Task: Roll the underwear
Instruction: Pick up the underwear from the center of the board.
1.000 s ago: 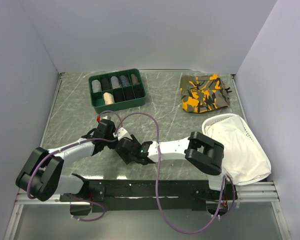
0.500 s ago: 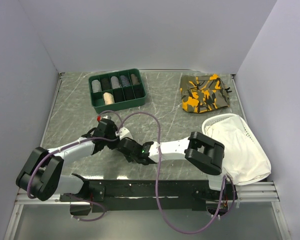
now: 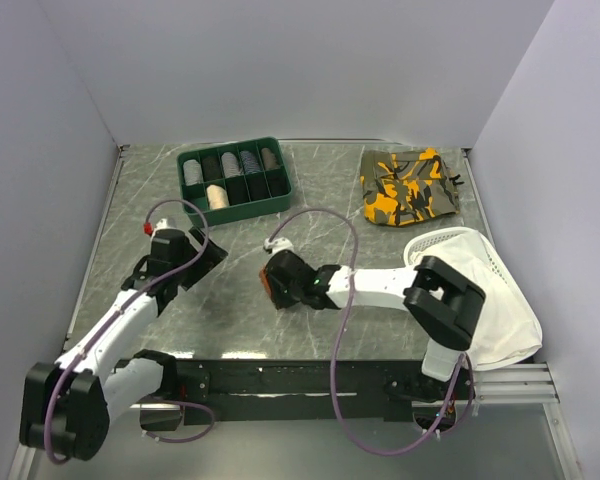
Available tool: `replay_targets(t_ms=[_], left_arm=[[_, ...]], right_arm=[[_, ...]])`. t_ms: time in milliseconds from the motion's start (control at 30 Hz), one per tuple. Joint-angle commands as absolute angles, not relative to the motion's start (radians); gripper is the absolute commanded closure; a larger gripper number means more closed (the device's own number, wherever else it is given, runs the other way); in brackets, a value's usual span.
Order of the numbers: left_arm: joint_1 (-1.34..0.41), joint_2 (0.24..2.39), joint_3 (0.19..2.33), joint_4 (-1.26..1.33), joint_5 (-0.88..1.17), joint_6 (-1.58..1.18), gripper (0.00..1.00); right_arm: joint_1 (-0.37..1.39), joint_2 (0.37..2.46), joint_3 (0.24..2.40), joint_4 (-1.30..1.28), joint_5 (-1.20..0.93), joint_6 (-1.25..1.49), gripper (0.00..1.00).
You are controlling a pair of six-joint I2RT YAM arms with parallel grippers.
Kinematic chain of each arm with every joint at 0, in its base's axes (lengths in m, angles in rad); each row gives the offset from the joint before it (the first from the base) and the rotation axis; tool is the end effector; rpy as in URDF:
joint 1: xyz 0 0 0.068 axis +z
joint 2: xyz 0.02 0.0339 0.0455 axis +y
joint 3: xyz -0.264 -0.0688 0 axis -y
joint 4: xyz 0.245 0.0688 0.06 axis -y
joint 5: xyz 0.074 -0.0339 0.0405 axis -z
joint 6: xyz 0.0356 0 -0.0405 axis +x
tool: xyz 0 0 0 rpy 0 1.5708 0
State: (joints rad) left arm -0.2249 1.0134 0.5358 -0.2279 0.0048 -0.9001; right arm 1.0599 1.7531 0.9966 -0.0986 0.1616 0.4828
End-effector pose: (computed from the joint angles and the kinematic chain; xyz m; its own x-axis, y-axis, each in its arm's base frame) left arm 0.2036 -0.0468 0.2071 -0.5704 -0.6731 -0.4707 -0.3543 0.7186 -0.5983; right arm 0.1804 0.3102 0.1662 -0.7025 -0.3162 -0.6375 -0.5455 0.8146 0.1971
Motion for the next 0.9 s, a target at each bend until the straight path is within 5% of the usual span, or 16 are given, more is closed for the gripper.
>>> replay_targets(t_ms=[0,400,867], left_arm=[[-0.198,0.927,0.548,-0.278,-0.037,-0.873,0.09],[-0.100,0.838,0.569,-0.363,-0.087,-0.862,0.07],[0.190,0.971,0.742,-0.393,0.138,-0.762,0.03]], right_arm=[[1.002,1.625,1.052,-0.150,0.072,0.482,1.00],[0.865,1.629,1.279,-0.264,-0.002,0.431,1.00],[0.810,2.018,1.877,-0.452,0.114,0.357,1.00]])
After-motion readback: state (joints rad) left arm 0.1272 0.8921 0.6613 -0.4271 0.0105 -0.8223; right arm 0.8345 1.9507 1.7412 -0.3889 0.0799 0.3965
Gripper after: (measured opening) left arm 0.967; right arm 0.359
